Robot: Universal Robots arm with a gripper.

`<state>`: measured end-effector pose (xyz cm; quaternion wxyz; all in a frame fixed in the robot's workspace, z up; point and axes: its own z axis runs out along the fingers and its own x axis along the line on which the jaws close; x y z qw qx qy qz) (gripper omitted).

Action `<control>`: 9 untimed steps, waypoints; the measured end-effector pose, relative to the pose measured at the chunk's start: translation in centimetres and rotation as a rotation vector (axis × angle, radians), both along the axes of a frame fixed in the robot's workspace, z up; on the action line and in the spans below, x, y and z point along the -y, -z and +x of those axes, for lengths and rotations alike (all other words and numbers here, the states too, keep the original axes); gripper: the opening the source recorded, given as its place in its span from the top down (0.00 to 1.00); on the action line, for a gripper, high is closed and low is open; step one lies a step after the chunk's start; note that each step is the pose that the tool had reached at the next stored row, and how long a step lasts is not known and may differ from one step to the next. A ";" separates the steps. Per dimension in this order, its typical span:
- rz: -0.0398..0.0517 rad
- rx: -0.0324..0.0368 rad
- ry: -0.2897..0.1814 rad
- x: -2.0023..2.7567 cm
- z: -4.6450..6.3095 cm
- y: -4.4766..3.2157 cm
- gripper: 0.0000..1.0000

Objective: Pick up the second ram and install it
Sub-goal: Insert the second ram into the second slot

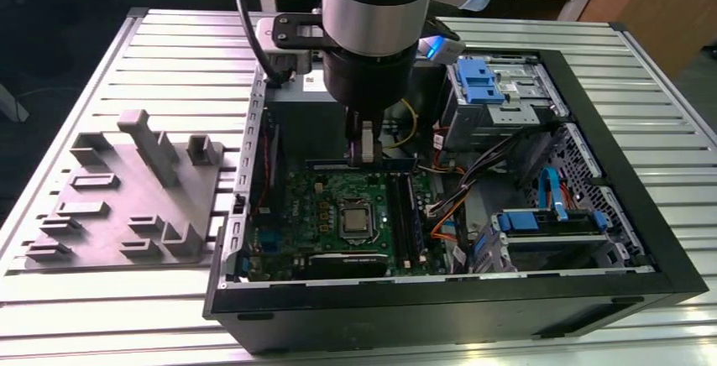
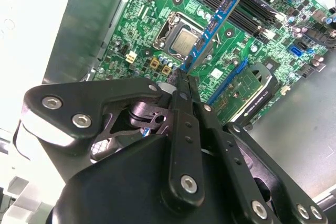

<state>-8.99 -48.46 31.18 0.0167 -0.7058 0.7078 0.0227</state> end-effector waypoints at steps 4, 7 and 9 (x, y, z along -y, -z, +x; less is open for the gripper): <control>0.0000 0.0007 0.017 0.03 0.0 0.02 0.89; 0.0000 0.0007 0.062 0.03 0.0 0.09 0.89; 0.0000 0.0007 0.098 0.03 0.0 0.17 0.89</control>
